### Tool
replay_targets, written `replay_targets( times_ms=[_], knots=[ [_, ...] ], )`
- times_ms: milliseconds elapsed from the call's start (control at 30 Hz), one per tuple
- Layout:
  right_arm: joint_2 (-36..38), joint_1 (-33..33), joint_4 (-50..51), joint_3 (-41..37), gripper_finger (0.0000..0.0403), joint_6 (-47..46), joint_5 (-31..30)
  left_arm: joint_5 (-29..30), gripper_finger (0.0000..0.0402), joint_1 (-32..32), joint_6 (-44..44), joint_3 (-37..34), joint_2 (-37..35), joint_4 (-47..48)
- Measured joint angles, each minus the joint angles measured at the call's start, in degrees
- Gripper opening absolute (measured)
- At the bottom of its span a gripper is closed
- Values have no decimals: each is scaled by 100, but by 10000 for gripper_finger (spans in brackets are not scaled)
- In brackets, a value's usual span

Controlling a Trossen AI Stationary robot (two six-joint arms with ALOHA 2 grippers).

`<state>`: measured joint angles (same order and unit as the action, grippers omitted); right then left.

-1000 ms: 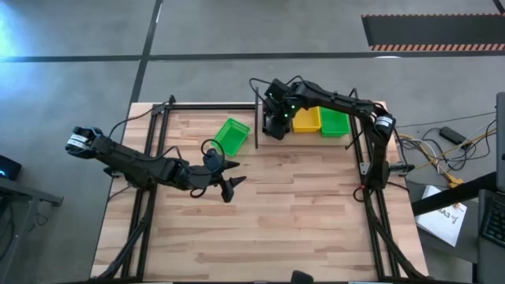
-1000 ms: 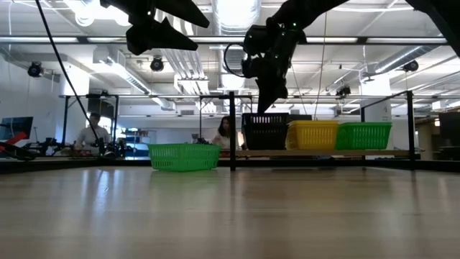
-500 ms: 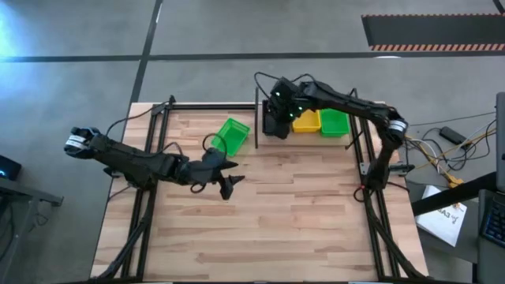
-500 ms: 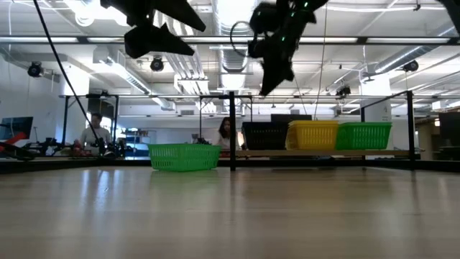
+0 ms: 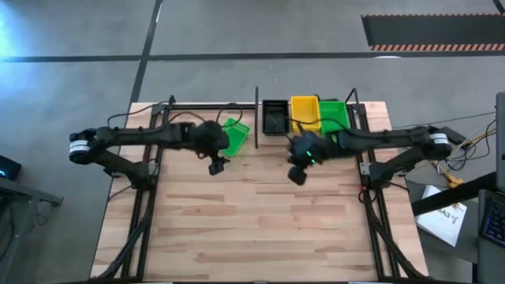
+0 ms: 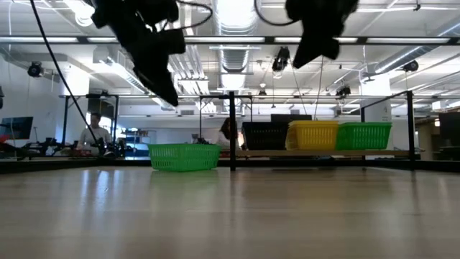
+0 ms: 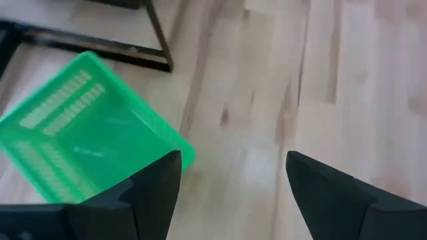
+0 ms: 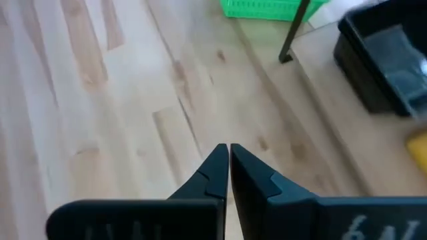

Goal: Stack baskets on shelf by color
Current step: Stack the green bin on top of the green bins on the shelf

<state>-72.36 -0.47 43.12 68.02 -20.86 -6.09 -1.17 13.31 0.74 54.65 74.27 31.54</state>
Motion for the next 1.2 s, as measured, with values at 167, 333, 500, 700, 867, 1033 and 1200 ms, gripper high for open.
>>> replay_targets(
  times_ms=[167, 333, 500, 700, 867, 1033, 1200],
  knots=[
    [700, 927, -23, -482, 9, -1200, -969, -347, 255, 474, 1144, -4, 538, 397],
    [1203, 1555, -5, -742, 9, -2118, -1929, -256, 255, 587, 1536, -1, 1168, 447],
    [1407, 1801, -21, -807, 9, -2546, -2324, 718, 251, 592, 1610, 113, 1659, 394],
    [1308, 1826, -4, -689, 9, -2532, -2358, 976, 216, 535, 1308, 183, 1562, 309],
    [1161, 1823, -12, -630, 9, -2409, -2366, 995, 196, 506, 1338, 172, 1095, 0],
    [1076, 1826, 8, -630, 9, -2411, -2363, 1006, 194, 506, 1563, 173, 735, -380],
    [1060, 1826, -9, -630, 9, -2494, -2347, 987, 194, 663, 1673, 179, 711, -781]
  ],
)
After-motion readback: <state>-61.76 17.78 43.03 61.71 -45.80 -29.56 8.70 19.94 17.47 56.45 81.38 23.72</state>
